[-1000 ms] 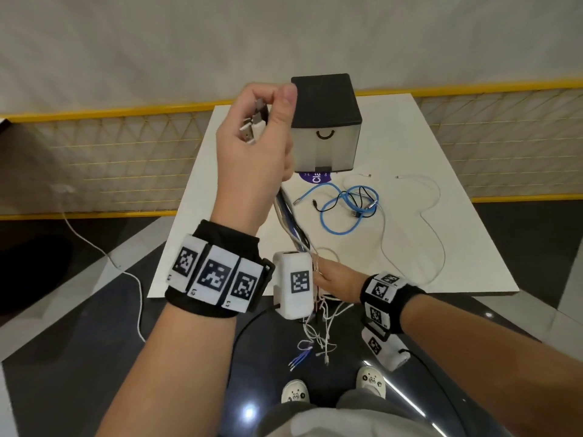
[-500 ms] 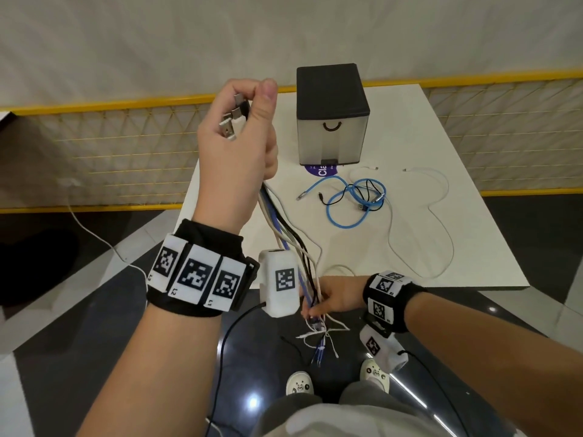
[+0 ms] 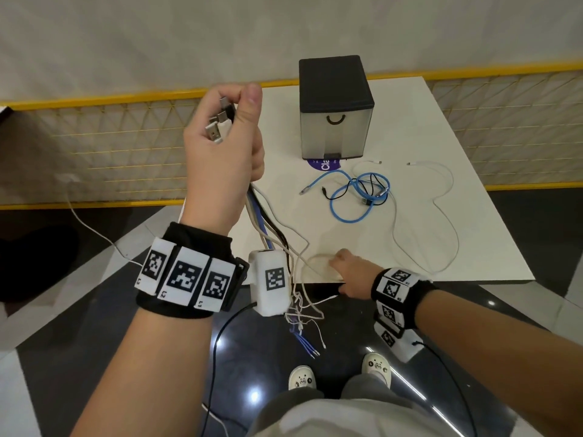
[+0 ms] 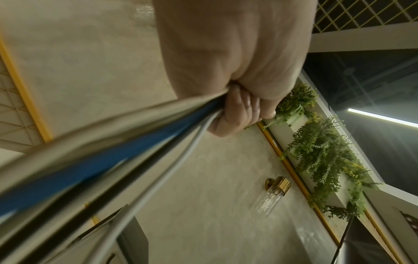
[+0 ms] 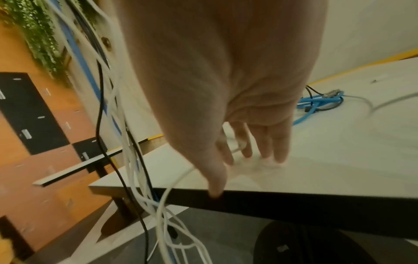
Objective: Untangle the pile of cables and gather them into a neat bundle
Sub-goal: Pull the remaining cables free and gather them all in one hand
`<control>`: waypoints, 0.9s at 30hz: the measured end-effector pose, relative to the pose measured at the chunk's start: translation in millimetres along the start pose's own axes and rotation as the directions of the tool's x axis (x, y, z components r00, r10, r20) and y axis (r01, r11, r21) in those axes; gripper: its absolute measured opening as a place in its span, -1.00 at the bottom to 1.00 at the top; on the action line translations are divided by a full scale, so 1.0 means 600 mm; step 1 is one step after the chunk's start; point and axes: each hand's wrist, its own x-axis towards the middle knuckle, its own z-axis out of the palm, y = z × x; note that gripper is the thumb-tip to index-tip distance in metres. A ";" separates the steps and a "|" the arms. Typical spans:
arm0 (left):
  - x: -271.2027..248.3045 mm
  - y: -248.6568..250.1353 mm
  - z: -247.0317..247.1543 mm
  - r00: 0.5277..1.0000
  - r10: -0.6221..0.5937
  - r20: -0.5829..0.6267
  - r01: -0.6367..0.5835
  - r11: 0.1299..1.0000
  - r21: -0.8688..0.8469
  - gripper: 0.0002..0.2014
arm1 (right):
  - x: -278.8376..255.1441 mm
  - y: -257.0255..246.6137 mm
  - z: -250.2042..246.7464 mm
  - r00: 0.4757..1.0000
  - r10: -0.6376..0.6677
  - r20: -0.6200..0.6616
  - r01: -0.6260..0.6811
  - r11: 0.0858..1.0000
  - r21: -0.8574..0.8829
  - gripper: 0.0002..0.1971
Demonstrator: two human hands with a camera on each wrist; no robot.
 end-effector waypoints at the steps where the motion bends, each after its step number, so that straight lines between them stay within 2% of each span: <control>1: -0.001 -0.001 0.000 1.000 -0.003 0.011 0.003 1.000 0.003 -0.74 | 0.000 0.001 -0.003 1.000 -0.028 -0.003 0.028 0.999 0.023 -0.52; 2: -0.002 -0.003 -0.001 1.000 -0.007 0.020 0.007 1.000 0.010 -0.75 | -0.001 0.000 -0.003 0.998 -0.060 -0.004 0.060 0.998 0.021 -0.60; 4: -0.004 -0.006 -0.002 0.999 -0.013 0.030 0.012 0.999 0.032 -0.78 | -0.006 -0.007 -0.004 0.989 -0.139 0.041 0.139 0.990 0.009 -0.64; 8: -0.006 -0.011 -0.005 0.998 -0.028 0.055 0.025 0.999 0.045 -0.78 | -0.019 -0.026 -0.032 0.949 -0.231 0.216 0.239 0.971 -0.013 -0.64; 10: -0.008 -0.016 -0.005 0.997 -0.044 0.065 0.042 0.998 0.036 -0.77 | -0.019 -0.026 -0.044 0.942 -0.199 0.270 0.217 0.976 -0.035 -0.44; 12: -0.012 -0.021 -0.006 0.996 -0.061 0.072 0.059 0.998 0.031 -0.77 | -0.018 -0.024 -0.052 0.946 -0.198 0.258 0.209 0.978 -0.013 -0.22; 15: -0.021 -0.034 -0.004 0.991 -0.111 0.072 0.108 0.993 0.052 -0.79 | -0.008 -0.026 -0.051 0.931 -0.330 0.155 0.294 0.931 0.218 0.00; 16: -0.025 -0.039 -0.001 0.989 -0.128 0.069 0.124 0.991 0.057 -0.79 | -0.006 -0.030 -0.049 0.916 -0.380 0.131 0.333 0.900 0.280 -0.01; 17: -0.029 -0.044 0.003 0.988 -0.140 0.066 0.137 0.989 0.054 -0.79 | -0.003 -0.035 -0.041 0.904 -0.412 0.117 0.361 0.880 0.309 -0.10; 20: -0.038 -0.050 0.018 0.989 -0.138 0.056 0.138 0.990 0.002 -0.79 | 0.006 -0.045 0.006 0.888 -0.426 0.171 0.384 0.893 0.233 -0.61; 22: -0.038 -0.050 0.025 0.991 -0.125 0.047 0.126 0.992 -0.026 -0.80 | 0.002 -0.041 0.036 0.892 -0.353 0.284 0.336 0.936 0.110 -0.66; 23: -0.036 -0.051 0.027 0.992 -0.119 0.044 0.121 0.992 -0.023 -0.81 | 0.001 -0.033 0.045 0.901 -0.327 0.286 0.317 0.945 0.083 -0.67; 24: -0.033 -0.054 0.029 0.993 -0.114 0.040 0.115 0.993 -0.009 -0.82 | -0.004 -0.022 0.045 0.914 -0.325 0.243 0.306 0.945 0.111 -0.69; 27: -0.023 -0.083 0.033 0.992 -0.127 -0.012 0.127 0.990 0.067 -0.82 | -0.016 0.024 0.018 0.954 -0.299 -0.001 0.282 0.899 0.335 -0.71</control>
